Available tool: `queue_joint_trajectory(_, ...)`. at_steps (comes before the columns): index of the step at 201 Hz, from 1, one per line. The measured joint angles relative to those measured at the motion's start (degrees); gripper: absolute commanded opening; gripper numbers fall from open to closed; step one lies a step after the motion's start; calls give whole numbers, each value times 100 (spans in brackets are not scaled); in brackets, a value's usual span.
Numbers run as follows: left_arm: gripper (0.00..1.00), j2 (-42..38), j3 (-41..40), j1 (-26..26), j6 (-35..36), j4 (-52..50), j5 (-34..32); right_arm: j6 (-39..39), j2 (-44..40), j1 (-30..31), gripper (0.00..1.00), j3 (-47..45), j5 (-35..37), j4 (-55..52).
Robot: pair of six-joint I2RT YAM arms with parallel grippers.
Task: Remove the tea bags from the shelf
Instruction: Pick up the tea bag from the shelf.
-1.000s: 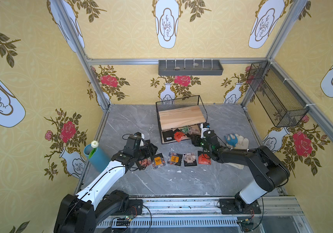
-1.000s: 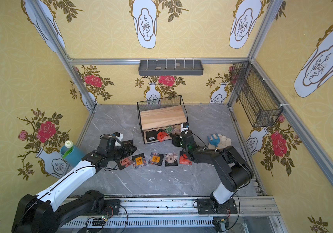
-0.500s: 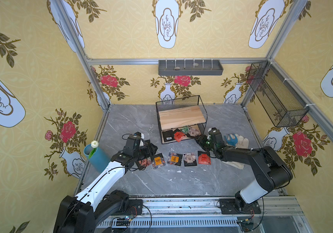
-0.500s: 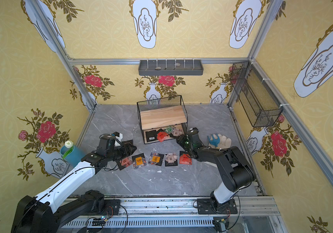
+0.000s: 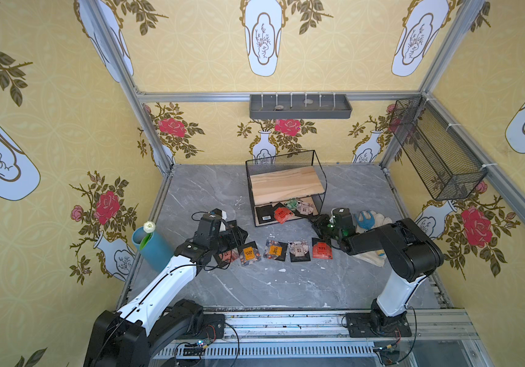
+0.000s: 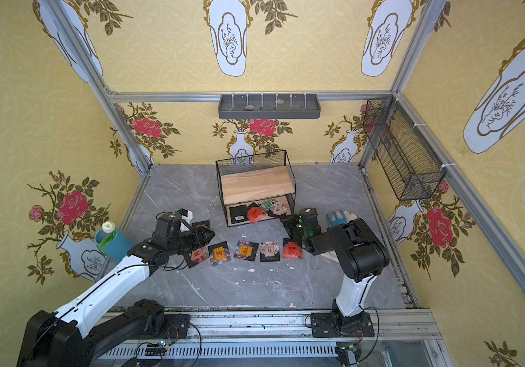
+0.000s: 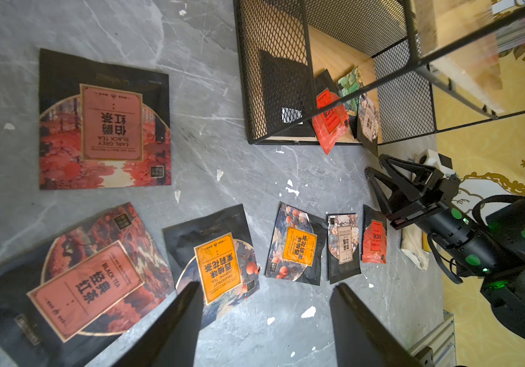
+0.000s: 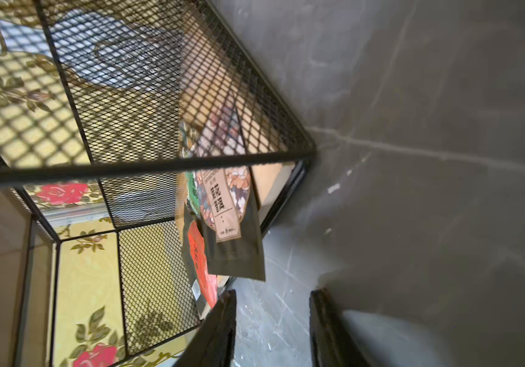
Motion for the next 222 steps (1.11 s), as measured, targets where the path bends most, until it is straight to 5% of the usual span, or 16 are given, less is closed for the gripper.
queue_joint_trajectory(163,71,2,0,20,0,-39,-63,756,1191,-356,27,-4,-358,2129)
queue_joint_trajectory(222,71,37,0,20,0,-39,-63,868,1397,-431,15,83,-457,2470)
